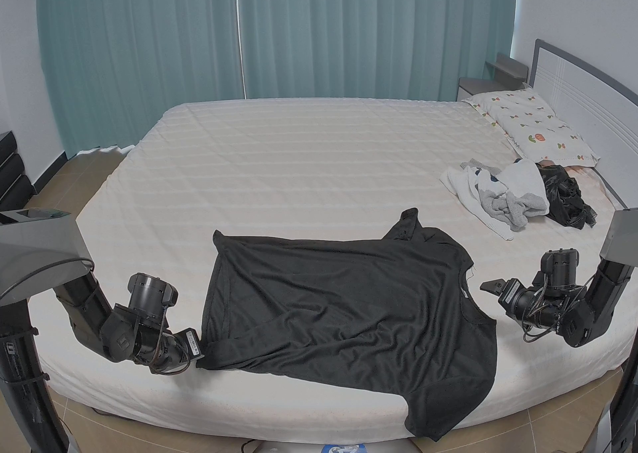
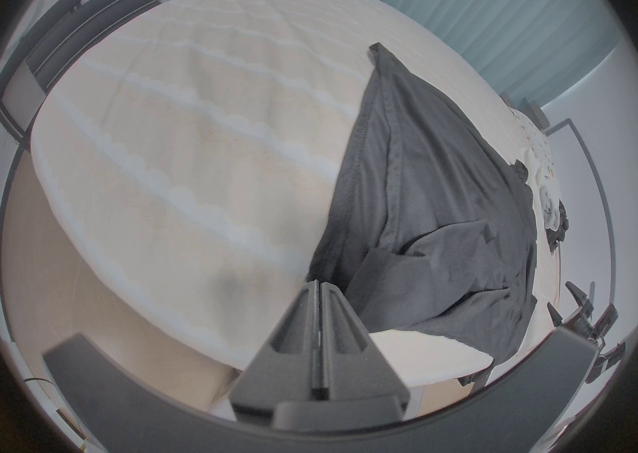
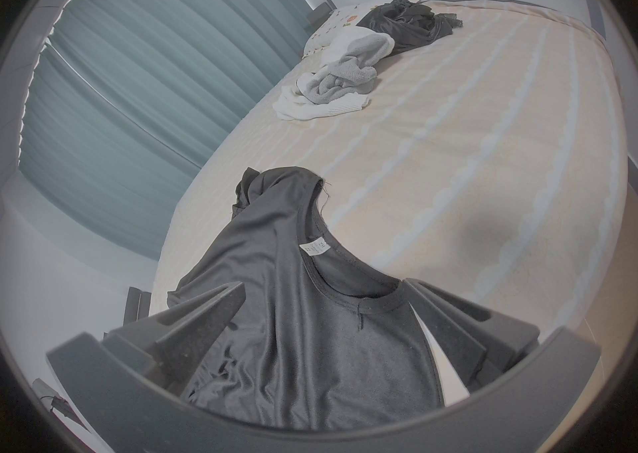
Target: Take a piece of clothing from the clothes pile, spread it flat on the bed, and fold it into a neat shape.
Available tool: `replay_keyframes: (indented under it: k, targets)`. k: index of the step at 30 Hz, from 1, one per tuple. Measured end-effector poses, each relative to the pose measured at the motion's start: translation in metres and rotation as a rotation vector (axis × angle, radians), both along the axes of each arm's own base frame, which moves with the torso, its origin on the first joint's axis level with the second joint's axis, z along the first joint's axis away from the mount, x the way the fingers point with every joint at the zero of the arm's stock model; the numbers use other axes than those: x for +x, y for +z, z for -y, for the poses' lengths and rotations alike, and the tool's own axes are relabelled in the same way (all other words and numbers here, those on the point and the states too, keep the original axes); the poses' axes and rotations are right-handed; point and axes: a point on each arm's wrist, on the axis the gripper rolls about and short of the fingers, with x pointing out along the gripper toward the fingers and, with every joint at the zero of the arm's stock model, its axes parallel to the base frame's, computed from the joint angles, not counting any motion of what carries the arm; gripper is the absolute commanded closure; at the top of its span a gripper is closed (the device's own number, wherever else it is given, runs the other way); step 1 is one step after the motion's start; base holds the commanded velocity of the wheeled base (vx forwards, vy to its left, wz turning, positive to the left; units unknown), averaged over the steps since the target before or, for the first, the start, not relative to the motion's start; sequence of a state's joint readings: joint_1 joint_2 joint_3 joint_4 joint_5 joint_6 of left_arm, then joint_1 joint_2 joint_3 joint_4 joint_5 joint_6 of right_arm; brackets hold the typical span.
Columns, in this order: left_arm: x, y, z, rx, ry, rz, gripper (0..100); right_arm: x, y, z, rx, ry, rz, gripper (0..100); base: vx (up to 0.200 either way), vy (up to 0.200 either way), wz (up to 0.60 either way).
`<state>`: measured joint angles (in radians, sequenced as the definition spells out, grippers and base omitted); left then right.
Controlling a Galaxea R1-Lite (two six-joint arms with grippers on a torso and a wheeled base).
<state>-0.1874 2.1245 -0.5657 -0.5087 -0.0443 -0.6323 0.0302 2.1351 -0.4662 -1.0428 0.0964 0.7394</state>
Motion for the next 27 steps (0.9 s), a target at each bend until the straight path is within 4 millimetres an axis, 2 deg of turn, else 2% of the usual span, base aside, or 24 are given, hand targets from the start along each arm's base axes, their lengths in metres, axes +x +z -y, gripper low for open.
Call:
replay_keyframes:
  k: [6, 7, 15, 22, 27]
  targets:
    - [-0.002, 0.009, -0.007, -0.023, 0.027, 0.021, 100, -0.002, -0.002, 0.0, 0.001, -0.002, -0.009, 0, 0.0, 0.0, 0.0]
    - [-0.002, 0.011, -0.008, -0.026, 0.029, 0.029, 0, -0.002, -0.002, 0.0, 0.001, -0.002, -0.01, 0, 0.0, 0.0, 0.0]
    - [0.007, 0.026, -0.002, -0.047, 0.01, 0.096, 0, -0.006, -0.003, 0.0, -0.001, -0.001, -0.021, 0, 0.0, 0.0, 0.0]
    - [0.023, 0.033, 0.019, -0.107, -0.074, 0.145, 0, -0.009, -0.003, -0.004, -0.001, 0.01, -0.016, 0, 0.0, 0.0, 0.0]
    - [0.036, 0.027, 0.034, -0.116, -0.122, 0.149, 0, -0.013, -0.002, -0.008, 0.0, 0.023, 0.027, 0, 0.0, 0.0, 0.0]
